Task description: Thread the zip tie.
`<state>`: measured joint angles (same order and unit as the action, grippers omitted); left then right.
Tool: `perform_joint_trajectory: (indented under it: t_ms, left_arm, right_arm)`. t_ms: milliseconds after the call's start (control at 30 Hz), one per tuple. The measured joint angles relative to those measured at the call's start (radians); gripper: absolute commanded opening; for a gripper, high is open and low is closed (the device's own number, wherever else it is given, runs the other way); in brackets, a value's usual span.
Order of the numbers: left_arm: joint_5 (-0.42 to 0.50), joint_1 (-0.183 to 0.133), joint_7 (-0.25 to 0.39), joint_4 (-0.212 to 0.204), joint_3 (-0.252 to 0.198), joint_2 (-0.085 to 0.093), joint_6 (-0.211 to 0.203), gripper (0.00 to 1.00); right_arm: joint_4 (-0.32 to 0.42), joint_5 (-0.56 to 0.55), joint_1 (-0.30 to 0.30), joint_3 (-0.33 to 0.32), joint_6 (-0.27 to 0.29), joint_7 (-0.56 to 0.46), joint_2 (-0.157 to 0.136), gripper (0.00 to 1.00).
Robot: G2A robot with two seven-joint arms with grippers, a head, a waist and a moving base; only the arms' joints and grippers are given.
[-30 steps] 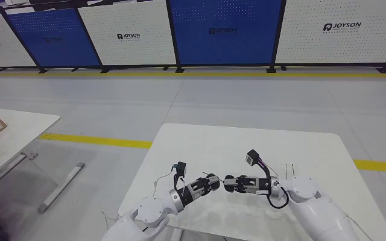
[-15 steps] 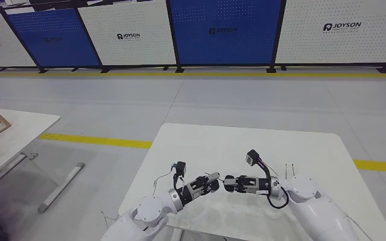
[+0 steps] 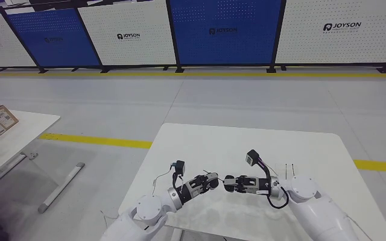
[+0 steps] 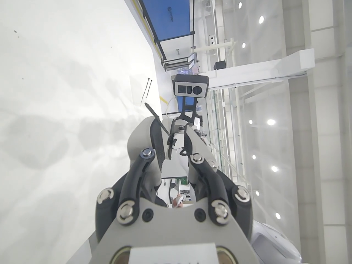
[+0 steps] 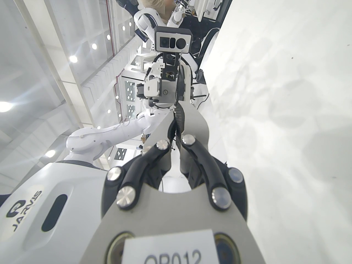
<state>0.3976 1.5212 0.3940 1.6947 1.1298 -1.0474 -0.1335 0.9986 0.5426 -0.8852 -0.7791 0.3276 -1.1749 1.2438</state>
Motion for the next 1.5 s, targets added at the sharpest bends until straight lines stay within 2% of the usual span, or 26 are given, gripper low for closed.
perform_joint_trajectory:
  t_ms: [200,333,733,767,800,833,1033,1100,1200,1333,1500]
  left_arm:
    - [0.003,-0.004,-0.004,-0.004,-0.002,-0.003,0.002,0.11]
    - [0.004,-0.007,-0.007,-0.007,-0.003,-0.004,0.006,0.00]
    - [-0.008,-0.003,0.005,-0.004,0.002,-0.005,0.006,0.00]
    - [-0.009,-0.003,0.006,-0.003,0.002,-0.005,0.006,0.00]
    - [-0.010,-0.001,0.007,-0.002,0.003,-0.005,0.006,0.00]
    - [-0.012,0.000,0.008,-0.001,0.004,-0.005,0.006,0.00]
    - [-0.020,0.004,-0.002,0.003,0.007,-0.005,0.012,0.00]
    - [-0.033,0.002,-0.036,0.001,0.010,-0.007,0.022,0.00]
    - [-0.065,-0.002,-0.123,0.000,-0.009,-0.014,0.041,0.00]
    - [-0.065,-0.019,-0.186,-0.011,-0.033,-0.024,0.102,0.00]
    - [-0.064,-0.019,-0.186,-0.011,-0.034,-0.024,0.102,0.00]
  right_arm:
    - [0.000,0.000,0.000,0.000,0.000,0.000,0.000,0.00]
    - [0.000,0.000,0.000,0.000,0.000,0.000,0.000,0.00]
    - [0.003,-0.003,-0.002,-0.001,-0.002,0.005,0.000,0.00]
    - [0.009,-0.010,-0.007,-0.002,-0.005,0.016,-0.001,0.11]
    - [0.018,-0.015,-0.012,-0.006,-0.008,0.027,-0.002,0.67]
    - [0.028,-0.018,-0.018,-0.014,-0.008,0.036,-0.005,1.00]
    - [0.070,-0.025,-0.054,-0.069,-0.006,0.045,-0.024,1.00]
    - [0.086,-0.031,-0.067,-0.089,-0.006,0.052,-0.031,1.00]
    - [0.114,-0.036,-0.096,-0.127,-0.002,0.070,-0.044,1.00]
    - [0.163,0.005,-0.159,-0.200,0.013,0.125,-0.058,1.00]
    - [0.172,0.014,-0.169,-0.213,0.012,0.126,-0.059,1.00]
